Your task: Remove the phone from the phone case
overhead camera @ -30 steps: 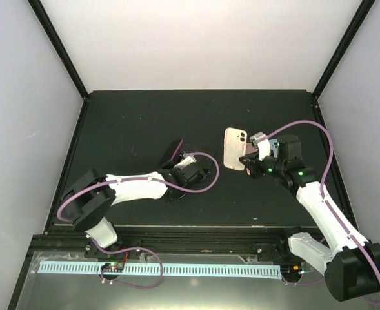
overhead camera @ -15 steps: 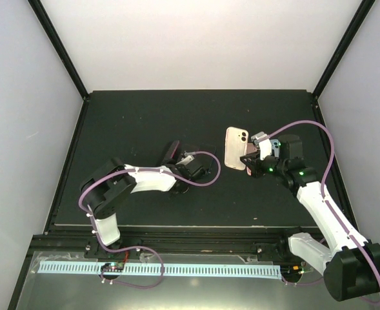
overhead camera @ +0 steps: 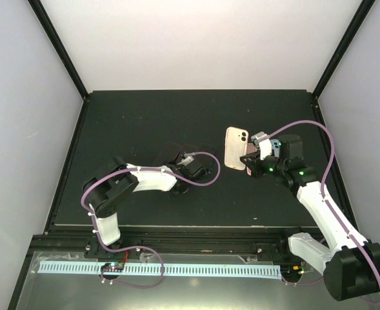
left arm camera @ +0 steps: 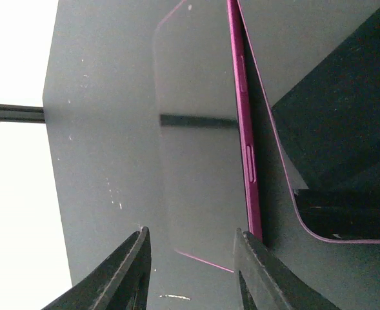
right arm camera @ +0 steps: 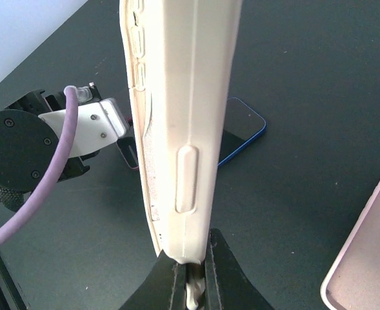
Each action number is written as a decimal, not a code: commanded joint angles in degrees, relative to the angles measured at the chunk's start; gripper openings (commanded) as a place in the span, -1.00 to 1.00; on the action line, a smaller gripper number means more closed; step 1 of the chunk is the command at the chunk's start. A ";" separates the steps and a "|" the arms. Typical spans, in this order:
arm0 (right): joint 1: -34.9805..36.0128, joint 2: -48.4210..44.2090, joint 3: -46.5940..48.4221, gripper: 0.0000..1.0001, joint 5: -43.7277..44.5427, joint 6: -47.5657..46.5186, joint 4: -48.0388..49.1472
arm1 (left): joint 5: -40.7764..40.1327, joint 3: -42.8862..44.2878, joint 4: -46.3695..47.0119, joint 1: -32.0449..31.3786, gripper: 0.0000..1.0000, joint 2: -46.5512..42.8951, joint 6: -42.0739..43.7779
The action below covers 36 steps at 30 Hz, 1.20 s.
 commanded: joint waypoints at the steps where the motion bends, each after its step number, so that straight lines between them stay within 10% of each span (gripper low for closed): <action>1: -0.34 0.54 0.88 -0.98 -1.11 -1.04 1.33 | 1.97 2.36 -1.38 0.34 -0.23 -1.51 -3.02; 13: -0.52 1.75 1.04 -0.98 2.74 -0.53 1.64 | 16.74 8.65 -13.46 0.07 0.05 -20.89 -12.08; 23: -0.51 19.12 13.01 -0.84 1.15 -2.84 -13.00 | 27.72 16.74 -13.17 0.80 0.55 -35.63 -2.13; 36: -1.61 43.42 22.09 -0.71 -0.35 -3.83 -21.45 | 27.90 3.57 -3.21 9.12 0.63 -40.07 0.91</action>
